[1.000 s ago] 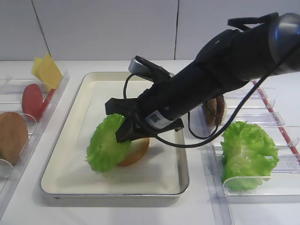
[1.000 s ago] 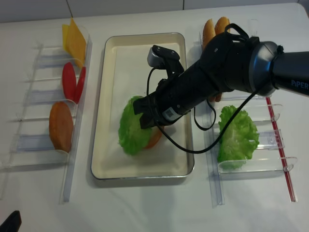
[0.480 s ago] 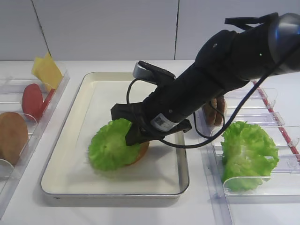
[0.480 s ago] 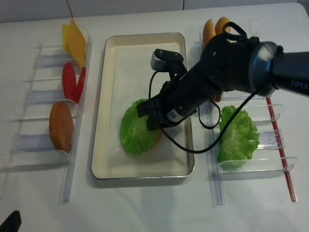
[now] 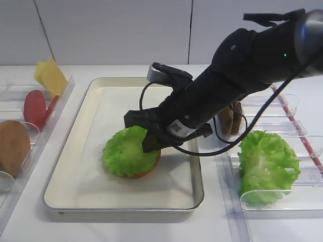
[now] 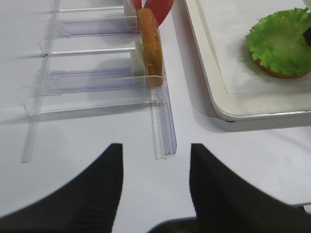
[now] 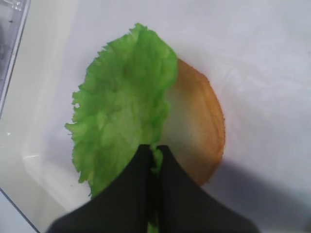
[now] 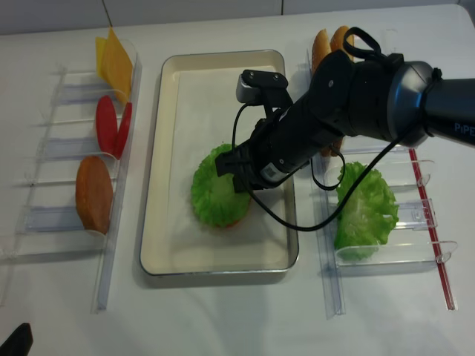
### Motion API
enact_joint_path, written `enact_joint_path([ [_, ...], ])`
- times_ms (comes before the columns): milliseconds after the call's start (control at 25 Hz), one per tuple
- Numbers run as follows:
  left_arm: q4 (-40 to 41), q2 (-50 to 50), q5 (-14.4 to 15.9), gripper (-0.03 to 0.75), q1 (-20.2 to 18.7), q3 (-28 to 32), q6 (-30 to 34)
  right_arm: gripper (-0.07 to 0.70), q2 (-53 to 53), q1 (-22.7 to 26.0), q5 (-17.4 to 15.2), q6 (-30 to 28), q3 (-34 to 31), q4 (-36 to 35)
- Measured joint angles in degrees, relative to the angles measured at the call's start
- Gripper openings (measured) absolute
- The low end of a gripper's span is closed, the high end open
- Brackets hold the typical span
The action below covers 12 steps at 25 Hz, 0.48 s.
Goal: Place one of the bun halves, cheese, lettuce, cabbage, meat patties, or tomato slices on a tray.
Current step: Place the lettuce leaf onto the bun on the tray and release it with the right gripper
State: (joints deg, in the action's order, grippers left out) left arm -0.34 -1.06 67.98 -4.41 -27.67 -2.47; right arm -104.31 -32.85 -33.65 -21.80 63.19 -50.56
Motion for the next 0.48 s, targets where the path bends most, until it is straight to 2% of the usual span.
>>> enact_joint_path([
  [320,0.0,0.0,0.0,0.294,0.0,0.0,0.0,0.046,0.0,0.0,0.2,1.1,0.0,2.0],
  [400,0.0,0.0,0.0,0.294,0.0,0.0,0.0,0.07,0.0,0.0,0.3,1.1,0.0,2.0],
  [480,0.0,0.0,0.0,0.294,0.0,0.0,0.0,0.141,0.0,0.0,0.6,1.1,0.0,2.1],
])
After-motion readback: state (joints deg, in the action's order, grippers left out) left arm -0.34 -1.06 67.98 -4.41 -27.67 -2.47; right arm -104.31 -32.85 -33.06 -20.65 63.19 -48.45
